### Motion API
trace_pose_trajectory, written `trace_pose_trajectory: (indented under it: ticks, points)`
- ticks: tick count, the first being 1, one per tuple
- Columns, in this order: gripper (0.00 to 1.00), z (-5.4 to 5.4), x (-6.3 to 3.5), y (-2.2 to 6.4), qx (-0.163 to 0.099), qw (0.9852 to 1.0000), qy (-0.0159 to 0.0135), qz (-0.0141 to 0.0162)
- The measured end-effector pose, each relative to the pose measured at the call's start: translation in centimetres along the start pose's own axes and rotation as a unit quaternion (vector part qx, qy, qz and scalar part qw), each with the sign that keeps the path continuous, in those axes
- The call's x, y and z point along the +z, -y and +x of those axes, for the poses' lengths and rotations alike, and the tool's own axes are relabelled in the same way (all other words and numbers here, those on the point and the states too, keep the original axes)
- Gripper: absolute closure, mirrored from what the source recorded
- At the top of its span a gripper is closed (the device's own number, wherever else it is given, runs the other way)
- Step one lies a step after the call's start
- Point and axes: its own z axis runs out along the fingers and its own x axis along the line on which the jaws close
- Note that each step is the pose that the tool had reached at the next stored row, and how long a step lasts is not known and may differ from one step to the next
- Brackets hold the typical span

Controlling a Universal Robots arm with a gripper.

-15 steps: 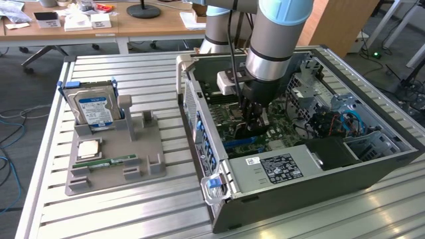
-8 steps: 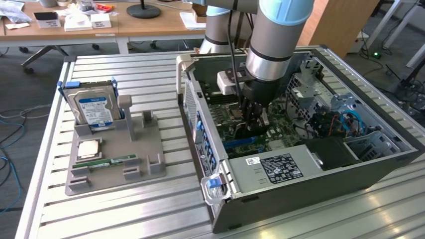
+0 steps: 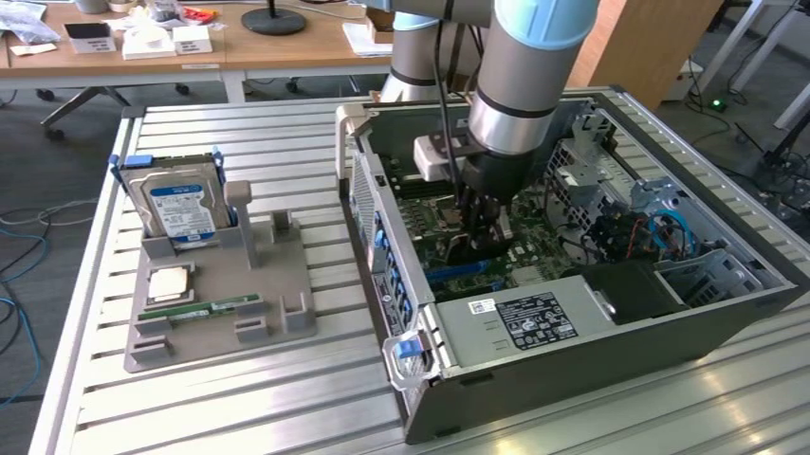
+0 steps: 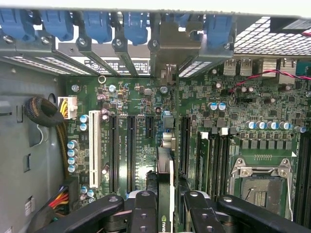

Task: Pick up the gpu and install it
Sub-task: 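Insert the gpu into the slot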

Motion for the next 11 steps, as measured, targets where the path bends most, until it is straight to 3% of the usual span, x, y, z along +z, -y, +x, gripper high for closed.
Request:
trace_pose_trajectory:
  ticks: [11]
  points:
    - [0.74,0.01,0.34,-0.01,0.0,1.0,-0.0001,-0.0001]
